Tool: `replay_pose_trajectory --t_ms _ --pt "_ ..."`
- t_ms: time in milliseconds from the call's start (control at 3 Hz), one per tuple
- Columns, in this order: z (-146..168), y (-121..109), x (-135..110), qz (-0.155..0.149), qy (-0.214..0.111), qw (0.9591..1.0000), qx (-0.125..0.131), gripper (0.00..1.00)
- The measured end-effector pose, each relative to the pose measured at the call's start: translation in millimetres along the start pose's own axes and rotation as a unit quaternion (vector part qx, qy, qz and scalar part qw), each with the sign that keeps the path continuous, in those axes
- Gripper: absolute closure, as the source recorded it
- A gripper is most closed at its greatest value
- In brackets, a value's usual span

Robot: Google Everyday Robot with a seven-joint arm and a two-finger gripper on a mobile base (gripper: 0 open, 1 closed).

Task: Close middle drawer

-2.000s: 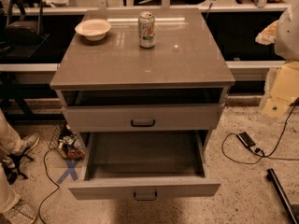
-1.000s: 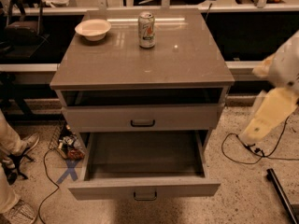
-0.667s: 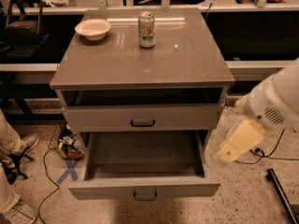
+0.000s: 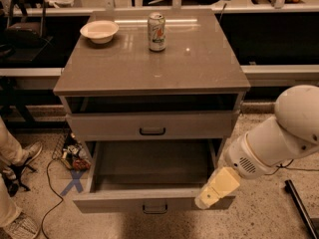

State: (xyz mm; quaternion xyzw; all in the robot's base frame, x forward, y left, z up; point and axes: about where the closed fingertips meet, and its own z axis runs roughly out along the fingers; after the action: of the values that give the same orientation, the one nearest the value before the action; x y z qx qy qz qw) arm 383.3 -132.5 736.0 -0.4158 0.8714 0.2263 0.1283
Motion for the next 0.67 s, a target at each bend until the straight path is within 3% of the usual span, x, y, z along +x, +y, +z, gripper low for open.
replay_pose_trajectory --t_ms 333,667 --pt "-0.2 0.8 0.5 0.000 0.001 1.0000 -0.001 0.00" --pt "20.9 -8.7 11.8 0.021 0.002 0.9998 -0.004 0.00"
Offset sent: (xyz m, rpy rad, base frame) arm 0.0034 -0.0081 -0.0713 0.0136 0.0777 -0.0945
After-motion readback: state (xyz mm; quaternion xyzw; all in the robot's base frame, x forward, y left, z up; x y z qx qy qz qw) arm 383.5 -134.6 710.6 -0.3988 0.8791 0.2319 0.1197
